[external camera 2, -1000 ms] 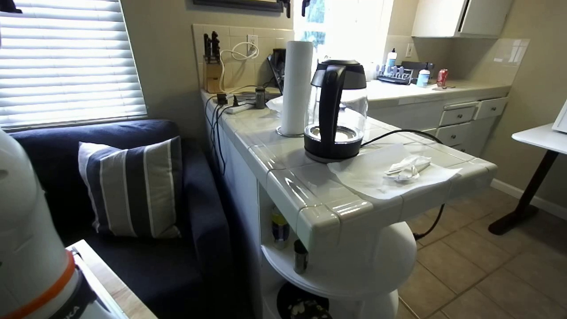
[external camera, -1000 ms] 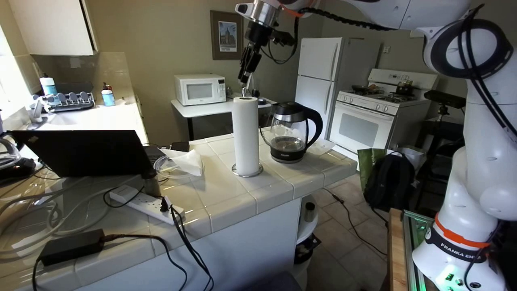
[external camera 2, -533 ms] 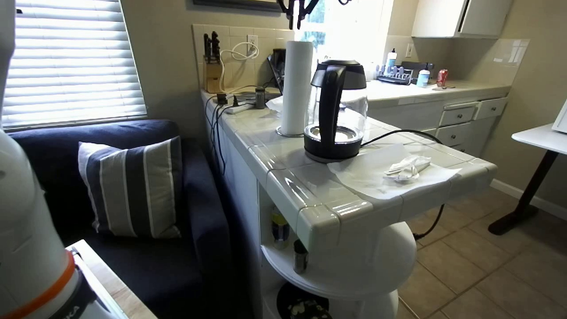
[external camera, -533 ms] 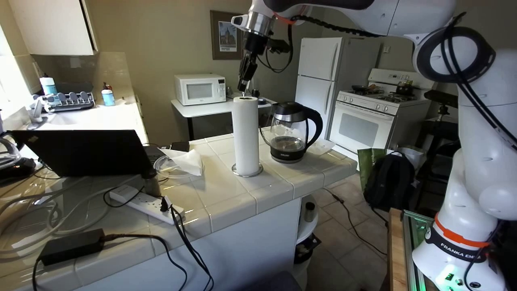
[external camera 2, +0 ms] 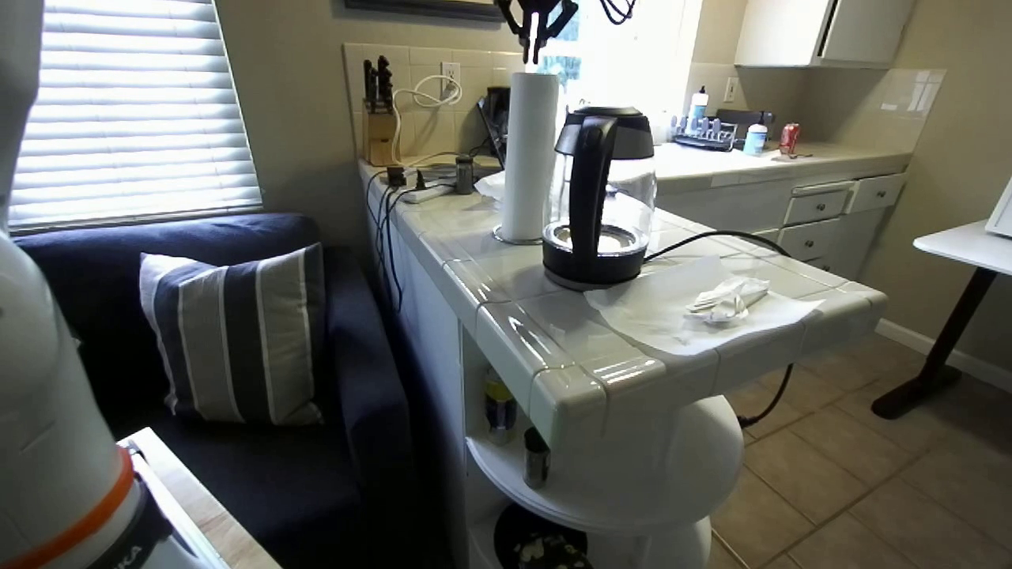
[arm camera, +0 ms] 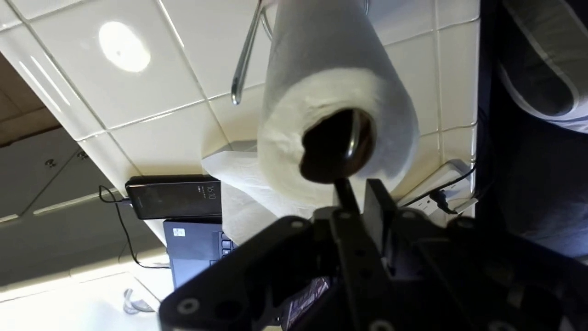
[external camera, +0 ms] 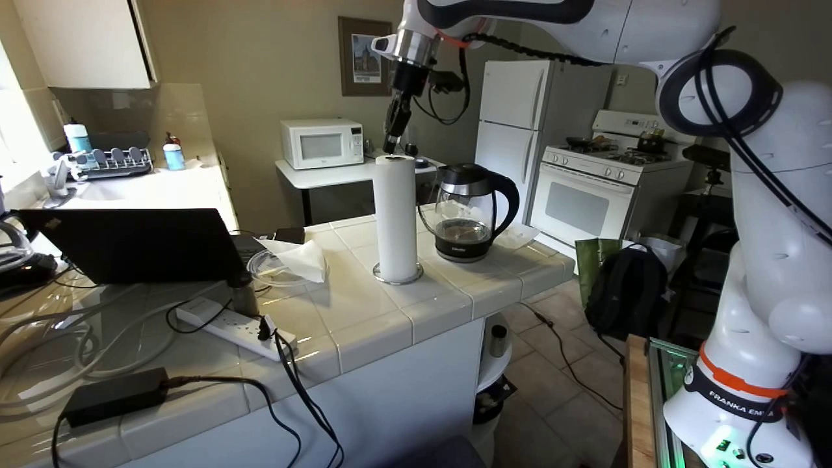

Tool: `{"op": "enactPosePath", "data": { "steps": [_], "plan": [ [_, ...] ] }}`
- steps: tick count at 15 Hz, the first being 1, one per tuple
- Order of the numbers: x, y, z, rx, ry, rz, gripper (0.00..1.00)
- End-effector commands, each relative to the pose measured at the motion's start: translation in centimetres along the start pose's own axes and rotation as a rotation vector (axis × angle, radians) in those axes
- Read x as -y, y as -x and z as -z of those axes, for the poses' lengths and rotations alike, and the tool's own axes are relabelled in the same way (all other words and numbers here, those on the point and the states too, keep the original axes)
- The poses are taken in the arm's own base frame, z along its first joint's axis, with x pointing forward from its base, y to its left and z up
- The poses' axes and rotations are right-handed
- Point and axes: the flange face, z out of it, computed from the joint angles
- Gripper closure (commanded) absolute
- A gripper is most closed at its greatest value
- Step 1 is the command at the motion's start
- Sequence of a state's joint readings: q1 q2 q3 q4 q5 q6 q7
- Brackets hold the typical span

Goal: Move the toilet paper roll and stand to the back right side of the counter.

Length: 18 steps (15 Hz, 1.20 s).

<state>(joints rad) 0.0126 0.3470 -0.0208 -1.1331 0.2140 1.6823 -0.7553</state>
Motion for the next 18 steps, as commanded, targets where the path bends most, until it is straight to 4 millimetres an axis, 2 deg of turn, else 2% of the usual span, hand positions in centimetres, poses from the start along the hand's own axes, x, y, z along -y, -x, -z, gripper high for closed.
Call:
{"op": "enactPosePath", "data": {
  "steps": [1, 4, 18],
  "plan": [
    [-0.5, 0.1, -0.2, 0.005, -0.038, -0.037, 0.87],
    [-0.7, 0.4, -0.5, 0.010, -0.046, -0.048, 0.91],
    [-1.3, 1.1, -1.7, 0.040, -0.082, -0.081, 0.91]
  ]
}}
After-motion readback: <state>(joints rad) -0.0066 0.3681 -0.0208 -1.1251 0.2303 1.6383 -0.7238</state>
